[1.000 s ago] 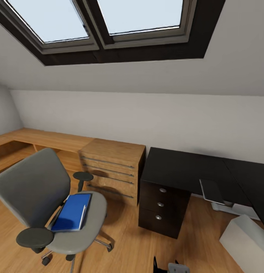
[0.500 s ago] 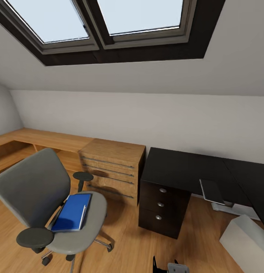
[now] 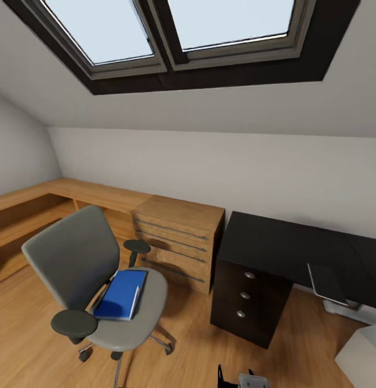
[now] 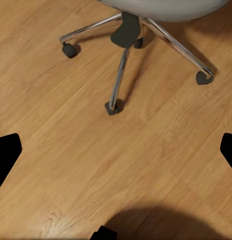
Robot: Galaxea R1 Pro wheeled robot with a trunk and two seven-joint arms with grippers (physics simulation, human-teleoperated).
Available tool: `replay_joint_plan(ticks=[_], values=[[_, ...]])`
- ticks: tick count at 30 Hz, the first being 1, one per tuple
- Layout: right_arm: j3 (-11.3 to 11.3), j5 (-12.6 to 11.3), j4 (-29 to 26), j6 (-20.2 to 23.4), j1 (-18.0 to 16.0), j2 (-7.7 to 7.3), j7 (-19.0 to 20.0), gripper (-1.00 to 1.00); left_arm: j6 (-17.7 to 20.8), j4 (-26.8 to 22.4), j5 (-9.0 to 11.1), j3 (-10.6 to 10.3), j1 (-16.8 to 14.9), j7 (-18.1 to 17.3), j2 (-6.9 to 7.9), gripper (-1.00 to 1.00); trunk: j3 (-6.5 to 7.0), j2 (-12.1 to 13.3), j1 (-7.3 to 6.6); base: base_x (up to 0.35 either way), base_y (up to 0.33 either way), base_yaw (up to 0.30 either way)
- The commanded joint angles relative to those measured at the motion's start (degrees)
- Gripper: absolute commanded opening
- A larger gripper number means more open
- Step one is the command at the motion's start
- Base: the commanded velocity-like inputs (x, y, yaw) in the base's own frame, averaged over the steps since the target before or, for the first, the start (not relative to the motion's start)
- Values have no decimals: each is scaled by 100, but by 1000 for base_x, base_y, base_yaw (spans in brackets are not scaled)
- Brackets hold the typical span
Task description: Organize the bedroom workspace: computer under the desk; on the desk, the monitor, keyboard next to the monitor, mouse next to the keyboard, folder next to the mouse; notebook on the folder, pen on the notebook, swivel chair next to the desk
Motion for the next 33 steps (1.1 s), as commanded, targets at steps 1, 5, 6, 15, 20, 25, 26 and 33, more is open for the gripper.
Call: replay_joint_plan(ticks=[1,5,6,15,20,25,26,33], values=[[49,-30,-1,-19,-7,-5,-48,100,-41,1,60,-43,-11,36,7,100,-7,-5,0,0,0,276],[49,-30,0,-19,-6,-5,-48,100,-45,1,60,-39,-9,44,10,100,-7,-5,0,0,0,277],[49,-30,0,-19,-7,-5,-48,100,-48,1,60,-38,-9,44,9,100,-7,-5,0,0,0,277],[47,-30,40,-19,-8,-5,-48,100,-55,-24,64,-34,-9,45,14,100,-7,-5,0,0,0,277],[42,-30,66,-19,-8,-5,-48,100,-55,-26,66,-30,-9,46,12,100,-7,-5,0,0,0,277],[43,-30,70,-19,-8,-5,-48,100,-55,-26,69,-21,-10,45,14,100,-7,-5,0,0,0,277],[43,-30,70,-19,-8,-5,-48,100,-55,-26,69,-20,-10,45,14,100,-7,-5,0,0,0,277],[40,-30,70,-19,-7,-5,-48,100,-63,-26,69,-21,-10,45,16,100,-7,-5,0,0,0,276]])
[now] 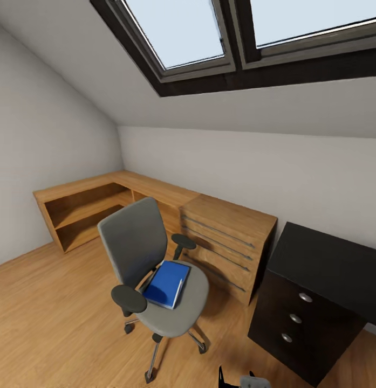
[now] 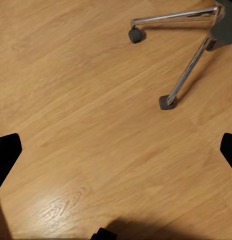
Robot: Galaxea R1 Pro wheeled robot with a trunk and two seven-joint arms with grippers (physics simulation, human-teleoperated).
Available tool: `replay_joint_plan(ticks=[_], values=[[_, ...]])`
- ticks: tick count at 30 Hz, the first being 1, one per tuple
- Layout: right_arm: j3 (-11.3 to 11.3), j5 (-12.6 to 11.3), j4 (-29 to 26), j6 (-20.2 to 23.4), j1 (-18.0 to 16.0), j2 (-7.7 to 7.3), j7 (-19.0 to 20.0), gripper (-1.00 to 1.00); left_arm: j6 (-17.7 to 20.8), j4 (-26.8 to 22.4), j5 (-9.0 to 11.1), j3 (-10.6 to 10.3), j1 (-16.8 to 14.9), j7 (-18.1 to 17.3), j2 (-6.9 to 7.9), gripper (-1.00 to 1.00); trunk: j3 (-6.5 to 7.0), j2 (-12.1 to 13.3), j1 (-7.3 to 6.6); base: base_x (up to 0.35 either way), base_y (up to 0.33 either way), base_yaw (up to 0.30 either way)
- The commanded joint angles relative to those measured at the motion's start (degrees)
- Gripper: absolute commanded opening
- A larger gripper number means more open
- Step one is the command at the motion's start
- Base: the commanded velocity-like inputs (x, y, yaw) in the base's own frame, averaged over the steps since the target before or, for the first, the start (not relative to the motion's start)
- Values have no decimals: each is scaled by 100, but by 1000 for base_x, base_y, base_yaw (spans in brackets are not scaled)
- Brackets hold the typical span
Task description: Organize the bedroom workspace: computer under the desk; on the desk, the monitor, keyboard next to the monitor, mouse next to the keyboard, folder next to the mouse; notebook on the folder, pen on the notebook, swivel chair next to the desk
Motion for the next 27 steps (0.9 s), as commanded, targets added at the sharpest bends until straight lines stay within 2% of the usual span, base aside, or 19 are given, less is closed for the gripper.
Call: replay_joint_plan(ticks=[1,27], values=[[50,-30,0,-19,-6,-4,-47,100,-39,0,60,-45,-9,36,8,100,-7,-5,0,0,0,277],[55,-22,0,-10,-3,-4,-47,100,-38,35,77,-44,-8,3,-10,100,-7,-5,0,0,0,277]])
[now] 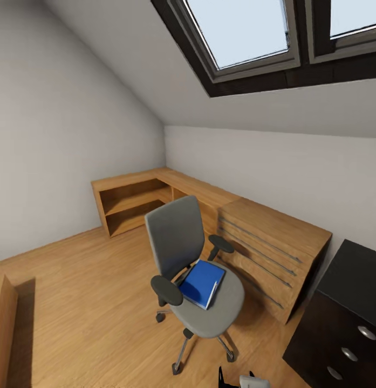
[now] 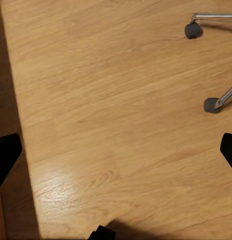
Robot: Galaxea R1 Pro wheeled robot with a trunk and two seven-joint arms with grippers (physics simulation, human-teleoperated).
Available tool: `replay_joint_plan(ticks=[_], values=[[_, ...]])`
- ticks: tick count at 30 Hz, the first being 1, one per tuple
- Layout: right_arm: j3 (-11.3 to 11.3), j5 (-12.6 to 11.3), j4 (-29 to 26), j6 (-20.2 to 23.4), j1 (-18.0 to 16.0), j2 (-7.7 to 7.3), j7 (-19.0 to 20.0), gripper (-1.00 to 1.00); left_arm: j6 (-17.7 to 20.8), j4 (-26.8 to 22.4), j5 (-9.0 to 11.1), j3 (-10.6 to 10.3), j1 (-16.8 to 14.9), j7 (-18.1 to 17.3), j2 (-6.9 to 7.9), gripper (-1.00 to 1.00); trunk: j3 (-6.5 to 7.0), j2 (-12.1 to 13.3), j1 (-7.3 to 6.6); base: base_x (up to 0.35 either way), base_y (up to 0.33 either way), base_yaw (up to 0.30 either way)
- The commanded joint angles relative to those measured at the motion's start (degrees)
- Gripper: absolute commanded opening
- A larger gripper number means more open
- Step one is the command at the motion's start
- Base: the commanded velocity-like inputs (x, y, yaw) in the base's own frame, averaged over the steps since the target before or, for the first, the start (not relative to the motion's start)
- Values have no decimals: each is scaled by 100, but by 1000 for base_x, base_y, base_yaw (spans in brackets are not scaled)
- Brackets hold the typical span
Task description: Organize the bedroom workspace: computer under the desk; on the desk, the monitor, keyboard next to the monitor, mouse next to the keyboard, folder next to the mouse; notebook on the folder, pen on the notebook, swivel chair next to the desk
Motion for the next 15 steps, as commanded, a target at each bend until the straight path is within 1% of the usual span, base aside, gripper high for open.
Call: replay_joint_plan(ticks=[1,5,7,9,12,15], values=[[48,-30,-1,-19,-6,-4,-47,100,-41,1,60,-40,-9,34,6,100,-7,-5,1,0,0,277],[50,-30,-1,-19,-7,-4,-47,100,-42,1,61,-42,-9,34,6,100,-7,-5,1,0,0,276],[51,-30,-1,-19,-8,-4,-44,100,-42,1,61,-47,-9,34,6,100,-7,-5,1,3,0,192],[51,-28,-1,-24,-7,-8,-40,100,-44,1,61,-54,-9,35,6,100,-7,-5,1,126,50,82],[41,-23,-1,-29,-8,-16,-39,100,-47,1,61,-57,-9,35,8,100,-7,-5,1,232,96,24],[33,-16,-1,-31,-7,-20,-38,100,-43,1,61,-55,-9,34,8,100,-7,-5,1,82,29,5]])
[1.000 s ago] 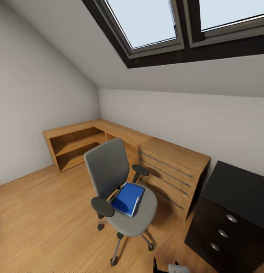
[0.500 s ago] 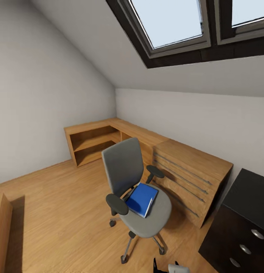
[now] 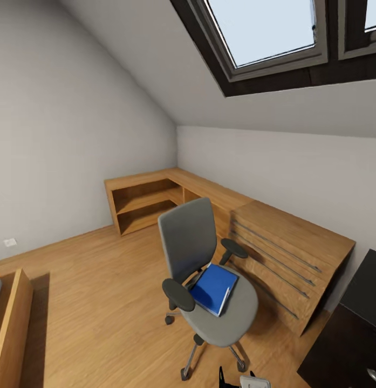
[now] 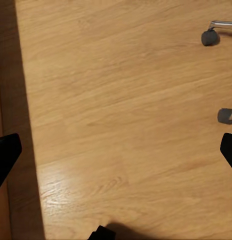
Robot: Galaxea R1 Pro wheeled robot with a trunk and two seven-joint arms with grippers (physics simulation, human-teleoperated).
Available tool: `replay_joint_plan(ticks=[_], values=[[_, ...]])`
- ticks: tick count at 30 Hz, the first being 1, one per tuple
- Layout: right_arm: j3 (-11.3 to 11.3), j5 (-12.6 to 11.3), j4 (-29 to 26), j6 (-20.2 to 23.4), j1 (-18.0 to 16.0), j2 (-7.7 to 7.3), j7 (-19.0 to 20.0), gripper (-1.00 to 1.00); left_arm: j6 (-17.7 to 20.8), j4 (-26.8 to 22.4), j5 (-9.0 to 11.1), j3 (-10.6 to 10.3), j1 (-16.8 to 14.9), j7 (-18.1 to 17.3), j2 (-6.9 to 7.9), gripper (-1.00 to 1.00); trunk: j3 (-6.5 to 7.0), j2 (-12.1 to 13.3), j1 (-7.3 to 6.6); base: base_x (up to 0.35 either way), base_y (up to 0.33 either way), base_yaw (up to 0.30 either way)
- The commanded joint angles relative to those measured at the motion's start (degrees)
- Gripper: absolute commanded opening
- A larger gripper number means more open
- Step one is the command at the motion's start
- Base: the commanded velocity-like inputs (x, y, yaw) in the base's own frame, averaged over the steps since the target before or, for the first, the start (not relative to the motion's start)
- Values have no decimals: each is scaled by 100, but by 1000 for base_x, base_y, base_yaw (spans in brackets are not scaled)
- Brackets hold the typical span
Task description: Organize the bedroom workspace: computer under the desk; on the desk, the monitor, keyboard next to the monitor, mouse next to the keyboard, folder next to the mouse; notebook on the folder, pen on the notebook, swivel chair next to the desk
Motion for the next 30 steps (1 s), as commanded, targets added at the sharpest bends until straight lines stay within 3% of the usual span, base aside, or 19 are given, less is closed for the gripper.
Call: replay_joint_plan(ticks=[1,15,22,30], values=[[47,-29,2,-21,-8,-4,-46,100,-40,-1,60,-38,-7,33,6,100,-7,-5,1,52,18,3],[50,-31,-6,-16,-7,3,-46,100,-39,-1,51,-23,-7,41,13,100,-7,-5,1,10,3,0],[47,-33,-15,-19,-8,-2,-46,100,-48,-1,42,-23,-7,41,20,100,-7,-5,1,246,88,0],[10,-40,-239,5,-19,-23,-82,100,-43,-18,52,-12,-7,47,35,100,-7,-5,1,30,8,0]])
